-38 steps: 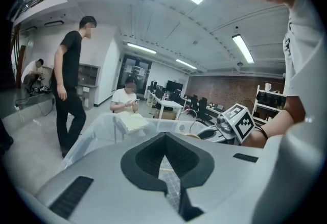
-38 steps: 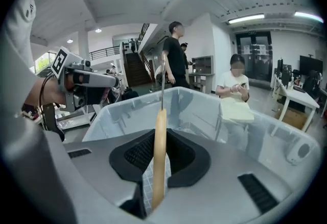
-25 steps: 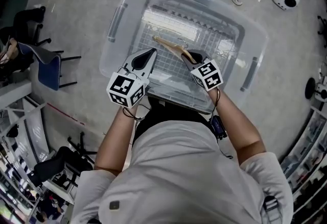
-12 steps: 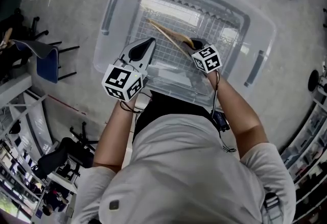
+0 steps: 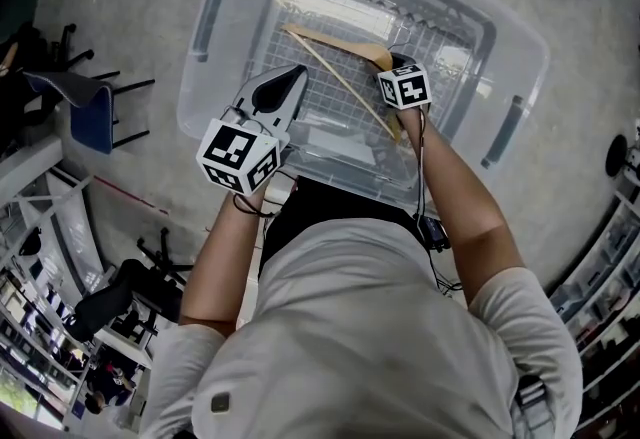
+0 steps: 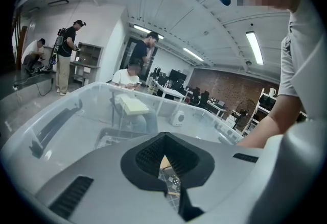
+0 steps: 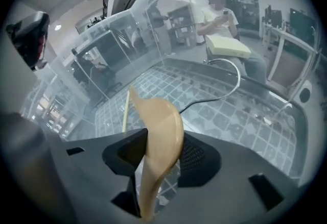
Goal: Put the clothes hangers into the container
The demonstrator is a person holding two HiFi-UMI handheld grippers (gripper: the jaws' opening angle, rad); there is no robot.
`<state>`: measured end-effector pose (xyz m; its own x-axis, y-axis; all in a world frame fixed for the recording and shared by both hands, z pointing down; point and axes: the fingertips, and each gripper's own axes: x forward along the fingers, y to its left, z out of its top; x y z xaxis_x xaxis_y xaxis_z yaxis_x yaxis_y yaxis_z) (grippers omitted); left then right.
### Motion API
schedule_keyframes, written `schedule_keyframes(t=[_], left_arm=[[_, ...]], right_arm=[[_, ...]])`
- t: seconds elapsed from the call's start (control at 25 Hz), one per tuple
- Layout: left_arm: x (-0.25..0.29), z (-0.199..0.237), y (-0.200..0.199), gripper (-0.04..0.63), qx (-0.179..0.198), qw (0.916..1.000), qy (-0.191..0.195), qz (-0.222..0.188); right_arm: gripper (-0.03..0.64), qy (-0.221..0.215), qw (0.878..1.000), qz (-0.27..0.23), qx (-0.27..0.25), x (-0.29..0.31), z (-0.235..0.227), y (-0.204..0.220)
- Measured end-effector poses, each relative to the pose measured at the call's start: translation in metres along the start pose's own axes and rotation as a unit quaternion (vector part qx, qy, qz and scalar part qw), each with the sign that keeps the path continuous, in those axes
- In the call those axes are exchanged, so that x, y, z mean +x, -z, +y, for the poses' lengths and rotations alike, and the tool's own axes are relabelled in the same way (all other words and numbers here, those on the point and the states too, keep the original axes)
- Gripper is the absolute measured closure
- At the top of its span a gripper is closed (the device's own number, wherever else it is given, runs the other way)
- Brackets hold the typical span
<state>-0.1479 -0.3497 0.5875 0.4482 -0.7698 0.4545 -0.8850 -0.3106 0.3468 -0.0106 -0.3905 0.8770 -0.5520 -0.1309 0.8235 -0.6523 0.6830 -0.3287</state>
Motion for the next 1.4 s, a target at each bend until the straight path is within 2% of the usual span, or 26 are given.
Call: schedule_keyframes(t=[0.24,0.48,0.72,1.0,1.24,1.4], left_arm=[[0.002,-0.002,0.0,0.58,0.001,1.0,-0.001,0.003],[0.0,-0.008,0.002,0.58,0.002,1.0,0.003,0.0],[-0.005,-0.012,0.001,0.579,0.001,1.0,0.006,-0.006],[-0.019,-0.016,-0.012,0.58,0.015,0.9996,0.004,-0.024],[-0.041,-0.021,-0.016,0.58,0.021,0.9991,0.007,-0.037],[-0.053,-0.031,-0.018,0.58,0.026,0.9986,0.013,-0.045]], right_arm=[[0.388,0.053,0.998,0.046,0.011,0.011,-0.024,0.017],[0.363,0.066,0.996,0.06,0.015,0.008,-0.032,0.021],[0.362,0.069,0.996,0.05,0.016,-0.003,-0.03,0.015],[0.362,0.068,0.998,0.008,0.01,-0.03,-0.016,-0.011],[0.364,0.057,0.996,-0.066,0.009,-0.076,0.012,-0.054],[0.403,0.059,0.991,-0.123,-0.008,-0.12,0.035,-0.082]])
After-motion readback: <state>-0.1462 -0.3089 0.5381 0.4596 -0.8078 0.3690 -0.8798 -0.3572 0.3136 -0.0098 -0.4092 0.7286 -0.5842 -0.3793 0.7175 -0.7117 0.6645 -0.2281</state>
